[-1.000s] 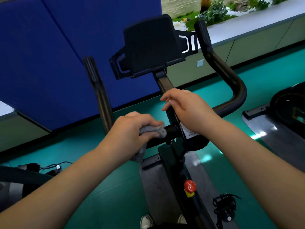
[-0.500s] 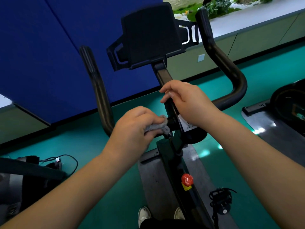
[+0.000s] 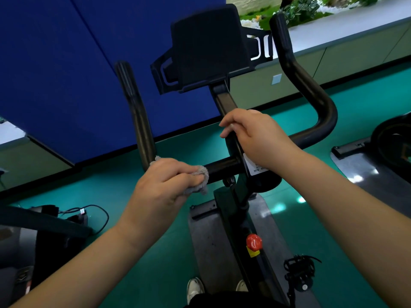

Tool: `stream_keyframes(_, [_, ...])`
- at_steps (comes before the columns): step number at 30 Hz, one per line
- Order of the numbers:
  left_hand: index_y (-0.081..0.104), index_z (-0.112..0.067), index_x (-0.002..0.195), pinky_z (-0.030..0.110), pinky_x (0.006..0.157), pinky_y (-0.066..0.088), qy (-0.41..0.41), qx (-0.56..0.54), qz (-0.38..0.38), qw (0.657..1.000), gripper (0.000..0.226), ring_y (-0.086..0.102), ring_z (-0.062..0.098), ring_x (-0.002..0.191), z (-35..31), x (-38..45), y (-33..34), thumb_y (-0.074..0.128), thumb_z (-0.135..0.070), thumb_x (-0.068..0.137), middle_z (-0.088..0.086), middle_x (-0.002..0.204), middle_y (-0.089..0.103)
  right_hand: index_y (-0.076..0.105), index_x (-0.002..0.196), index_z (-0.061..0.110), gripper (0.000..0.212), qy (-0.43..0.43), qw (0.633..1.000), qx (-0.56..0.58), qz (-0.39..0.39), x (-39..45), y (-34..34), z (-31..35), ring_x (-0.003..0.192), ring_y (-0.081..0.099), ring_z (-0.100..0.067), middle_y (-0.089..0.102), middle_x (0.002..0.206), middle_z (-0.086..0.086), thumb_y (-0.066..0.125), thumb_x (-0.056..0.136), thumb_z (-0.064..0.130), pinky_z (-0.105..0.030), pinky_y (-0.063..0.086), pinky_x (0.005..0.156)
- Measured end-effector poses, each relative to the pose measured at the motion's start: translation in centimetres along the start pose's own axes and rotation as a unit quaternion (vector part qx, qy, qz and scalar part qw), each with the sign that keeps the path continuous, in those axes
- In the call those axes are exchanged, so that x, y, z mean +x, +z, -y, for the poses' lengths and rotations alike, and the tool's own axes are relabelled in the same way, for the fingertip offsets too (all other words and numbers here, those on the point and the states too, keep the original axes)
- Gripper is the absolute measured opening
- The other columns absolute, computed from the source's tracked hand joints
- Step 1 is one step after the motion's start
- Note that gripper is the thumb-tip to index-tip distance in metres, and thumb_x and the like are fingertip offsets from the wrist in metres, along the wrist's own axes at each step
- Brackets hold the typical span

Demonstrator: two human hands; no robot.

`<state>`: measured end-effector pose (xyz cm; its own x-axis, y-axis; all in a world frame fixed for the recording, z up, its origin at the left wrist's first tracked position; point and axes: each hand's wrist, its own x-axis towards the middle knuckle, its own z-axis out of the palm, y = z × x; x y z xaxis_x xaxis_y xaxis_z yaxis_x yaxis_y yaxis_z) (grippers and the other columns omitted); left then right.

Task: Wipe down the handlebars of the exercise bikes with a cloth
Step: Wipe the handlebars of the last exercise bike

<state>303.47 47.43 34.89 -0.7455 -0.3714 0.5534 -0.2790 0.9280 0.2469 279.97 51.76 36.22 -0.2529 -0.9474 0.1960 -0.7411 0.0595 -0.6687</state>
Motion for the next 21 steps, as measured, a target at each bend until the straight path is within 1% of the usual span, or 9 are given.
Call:
stream_keyframes(1, [0.075,-0.004,0.09,0.042,0.073,0.048,0.0,-0.004,-0.004,1.0,0.011,0.061,0.027,0.084,-0.2,0.2,0.1,0.073,-0.003,0.079,0.007,0.094,0.07,0.059,0.108,0.026,0.027,-0.001,1.0,-0.004,-0.001,0.0,0.0,0.0,0.096,0.046,-0.004,0.068,0.091,0.018,0.039,0.098,0.013,-0.019,0.038,0.068])
stream_keyframes(3, [0.075,-0.003,0.089,0.041,0.073,0.047,0.014,-0.016,-0.006,1.0,0.009,0.062,0.028,0.082,-1.2,1.5,1.2,0.073,-0.005,0.081,0.007,0.092,0.07,0.06,0.107,0.026,0.027,-0.003,1.0,-0.01,-0.005,0.1,0.0,0.1,0.094,0.044,-0.002,0.069,0.091,0.017,0.039,0.097,0.012,-0.019,0.035,0.067])
stream_keyframes(7, [0.073,-0.004,0.091,0.04,0.073,0.046,0.047,-0.007,0.025,0.999,0.011,0.059,0.03,0.085,-3.1,3.4,3.0,0.067,-0.011,0.086,0.009,0.095,0.069,0.06,0.103,0.027,0.027,-0.002,1.0,-0.013,-0.01,-0.1,0.0,0.2,0.093,0.045,-0.002,0.068,0.089,0.016,0.039,0.096,0.011,-0.023,0.039,0.072])
stream_keyframes(9, [0.072,-0.004,0.093,0.038,0.074,0.046,0.055,0.006,0.035,0.998,0.013,0.058,0.029,0.086,-2.6,2.8,2.3,0.063,-0.012,0.087,0.008,0.098,0.068,0.06,0.101,0.028,0.028,-0.002,1.0,-0.009,-0.011,-0.2,0.1,0.3,0.094,0.045,-0.001,0.068,0.09,0.017,0.039,0.097,0.011,-0.023,0.038,0.073])
stream_keyframes(11, [0.072,-0.005,0.094,0.037,0.076,0.047,0.058,0.008,0.03,0.998,0.011,0.059,0.028,0.086,-1.5,1.7,1.0,0.065,-0.01,0.087,0.006,0.101,0.069,0.061,0.102,0.029,0.028,-0.002,1.0,-0.007,-0.015,-0.4,0.1,0.3,0.092,0.043,0.0,0.068,0.09,0.018,0.039,0.097,0.012,-0.022,0.038,0.071])
stream_keyframes(15, [0.075,-0.005,0.094,0.032,0.083,0.048,0.005,0.008,-0.018,1.0,0.021,0.061,0.018,0.091,1.7,-1.2,-2.1,0.059,-0.02,0.093,0.001,0.103,0.07,0.061,0.103,0.03,0.026,0.005,1.0,-0.002,-0.026,-0.9,0.3,0.2,0.09,0.042,0.007,0.067,0.092,0.02,0.039,0.099,0.015,-0.014,0.034,0.064])
stream_keyframes(17, [0.075,-0.005,0.093,0.031,0.086,0.048,-0.027,0.011,-0.04,0.999,0.019,0.06,0.017,0.092,2.5,-2.0,-2.9,0.06,-0.017,0.089,-0.002,0.103,0.069,0.06,0.104,0.031,0.027,0.008,0.999,-0.007,-0.03,-0.9,0.4,0.3,0.089,0.042,0.01,0.067,0.093,0.02,0.039,0.099,0.015,-0.013,0.032,0.062])
stream_keyframes(20, [0.075,-0.004,0.092,0.023,0.088,0.045,-0.036,-0.007,-0.059,0.998,0.016,0.058,0.015,0.091,1.3,-1.4,-2.0,0.063,-0.012,0.084,-0.003,0.1,0.069,0.06,0.104,0.031,0.027,0.013,0.999,-0.014,-0.031,-0.9,0.4,0.5,0.076,0.042,0.01,0.065,0.092,0.019,0.039,0.098,0.014,-0.012,0.03,0.058])
stream_keyframes(21, [0.075,-0.005,0.091,0.023,0.087,0.045,-0.027,-0.017,-0.058,0.998,0.015,0.058,0.016,0.09,0.4,-0.8,-1.2,0.063,-0.012,0.084,-0.002,0.099,0.07,0.059,0.103,0.032,0.027,0.014,0.999,-0.019,-0.032,-0.8,0.4,0.4,0.076,0.042,0.009,0.065,0.092,0.019,0.039,0.098,0.014,-0.013,0.033,0.059])
